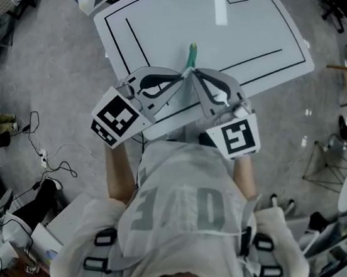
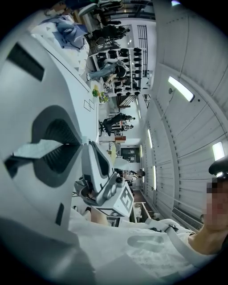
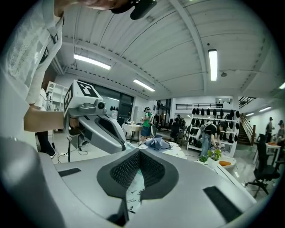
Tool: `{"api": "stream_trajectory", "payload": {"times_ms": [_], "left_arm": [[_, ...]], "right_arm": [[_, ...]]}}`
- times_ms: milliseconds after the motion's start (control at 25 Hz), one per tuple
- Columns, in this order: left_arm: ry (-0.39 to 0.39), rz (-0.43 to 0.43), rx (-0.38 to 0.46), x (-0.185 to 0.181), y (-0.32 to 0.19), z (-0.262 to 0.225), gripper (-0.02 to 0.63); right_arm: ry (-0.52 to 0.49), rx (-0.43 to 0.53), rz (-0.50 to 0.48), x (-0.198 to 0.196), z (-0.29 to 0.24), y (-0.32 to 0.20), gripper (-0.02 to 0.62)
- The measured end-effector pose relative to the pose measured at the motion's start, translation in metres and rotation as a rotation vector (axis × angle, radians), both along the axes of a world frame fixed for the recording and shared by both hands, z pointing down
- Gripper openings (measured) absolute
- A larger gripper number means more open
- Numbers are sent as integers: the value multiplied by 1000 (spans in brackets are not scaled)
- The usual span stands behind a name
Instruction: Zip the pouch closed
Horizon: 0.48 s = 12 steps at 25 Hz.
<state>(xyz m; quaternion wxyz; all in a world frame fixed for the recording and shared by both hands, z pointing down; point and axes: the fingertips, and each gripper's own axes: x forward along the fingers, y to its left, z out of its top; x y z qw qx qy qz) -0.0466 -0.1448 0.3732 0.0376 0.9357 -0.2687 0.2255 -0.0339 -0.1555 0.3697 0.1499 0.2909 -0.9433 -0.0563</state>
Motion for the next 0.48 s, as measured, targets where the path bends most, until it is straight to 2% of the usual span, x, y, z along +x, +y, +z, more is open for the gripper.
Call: {"api": "stream_trajectory", "payload": {"times_ms": [160,280,480], "left_arm": [[87,-81,-67,-7,-5,2,9],[116,-128,-129,-9,-11,6,9],[230,-105,-175,-4,-13,8,9]], "right_arm": [[-42,2,-19,-2,-10,2,8],[-58,11,-23,-2,-15,3,8],[-137,1,-5,-1,-23,-2,8]]}}
